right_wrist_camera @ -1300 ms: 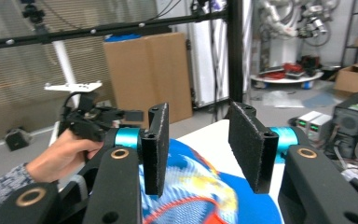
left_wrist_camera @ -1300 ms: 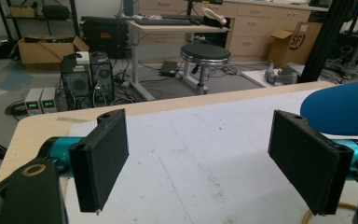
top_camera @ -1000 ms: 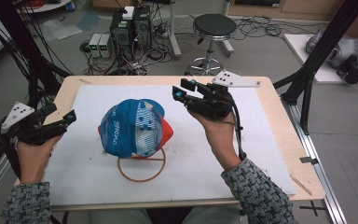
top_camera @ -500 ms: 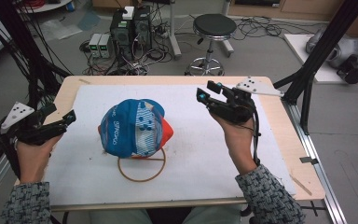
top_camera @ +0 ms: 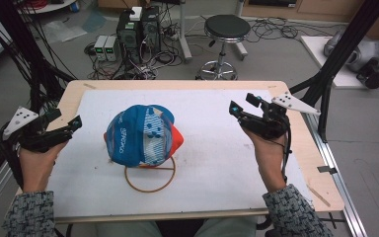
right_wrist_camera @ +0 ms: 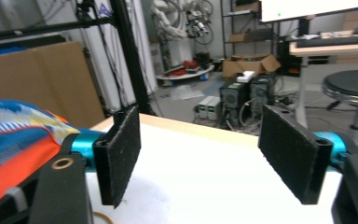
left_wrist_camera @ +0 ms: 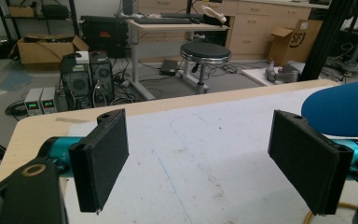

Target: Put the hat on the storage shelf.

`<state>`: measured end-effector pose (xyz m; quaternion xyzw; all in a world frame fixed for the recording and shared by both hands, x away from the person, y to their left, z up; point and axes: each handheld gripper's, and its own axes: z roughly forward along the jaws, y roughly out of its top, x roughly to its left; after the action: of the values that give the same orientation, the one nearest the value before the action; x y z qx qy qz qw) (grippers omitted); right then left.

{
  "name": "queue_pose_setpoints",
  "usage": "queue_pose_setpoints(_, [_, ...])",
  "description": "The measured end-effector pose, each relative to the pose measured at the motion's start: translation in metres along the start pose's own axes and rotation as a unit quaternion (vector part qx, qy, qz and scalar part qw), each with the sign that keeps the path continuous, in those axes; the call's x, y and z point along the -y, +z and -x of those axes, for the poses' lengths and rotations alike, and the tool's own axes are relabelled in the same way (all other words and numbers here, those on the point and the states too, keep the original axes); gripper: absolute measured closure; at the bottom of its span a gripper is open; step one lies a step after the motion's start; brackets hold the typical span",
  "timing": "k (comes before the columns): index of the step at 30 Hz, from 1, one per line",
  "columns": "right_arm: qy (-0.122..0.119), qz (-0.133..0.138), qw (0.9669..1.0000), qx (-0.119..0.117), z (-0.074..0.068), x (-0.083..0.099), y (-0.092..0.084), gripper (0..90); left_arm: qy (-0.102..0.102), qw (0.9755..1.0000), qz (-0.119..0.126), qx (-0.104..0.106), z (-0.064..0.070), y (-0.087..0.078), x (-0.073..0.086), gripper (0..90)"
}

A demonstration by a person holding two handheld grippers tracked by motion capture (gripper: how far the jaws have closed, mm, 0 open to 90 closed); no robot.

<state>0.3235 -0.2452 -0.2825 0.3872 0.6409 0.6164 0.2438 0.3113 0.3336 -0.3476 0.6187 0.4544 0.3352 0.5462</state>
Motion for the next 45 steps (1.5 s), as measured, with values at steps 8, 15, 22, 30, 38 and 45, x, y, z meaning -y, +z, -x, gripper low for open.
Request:
queue_pose_setpoints(8, [0.001, 0.006, 0.999, 0.044, 0.013, 0.013, -0.014, 14.8, 0.001, 1.0, -0.001, 0.002, 0.001, 0.0, 0.0, 20.3])
queue_pose_setpoints(15, [-0.009, 0.014, 0.9977, 0.066, 0.02, 0.028, -0.025, 11.5, 0.002, 1.0, -0.003, 0.002, 0.001, 0.001, 0.001, 20.3])
queue_pose_setpoints(22, [-0.022, 0.022, 0.9969, 0.072, 0.021, 0.038, -0.029, 10.9, 0.0, 1.0, -0.005, 0.0, 0.001, 0.0, 0.003, 20.3])
queue_pose_setpoints(30, [-0.014, 0.019, 0.9969, 0.075, 0.025, 0.057, -0.031, 10.9, 0.001, 1.0, -0.004, 0.0, 0.001, -0.001, 0.003, 20.3])
queue_pose_setpoints(38, [-0.01, 0.009, 0.9961, 0.087, 0.03, 0.077, -0.036, 11.0, 0.002, 1.0, -0.008, 0.0, 0.001, 0.0, 0.004, 20.3])
queue_pose_setpoints(45, [-0.006, 0.002, 0.9954, 0.096, 0.036, 0.095, -0.039, 10.9, 0.001, 1.0, -0.008, -0.001, 0.0, 0.0, 0.004, 20.3])
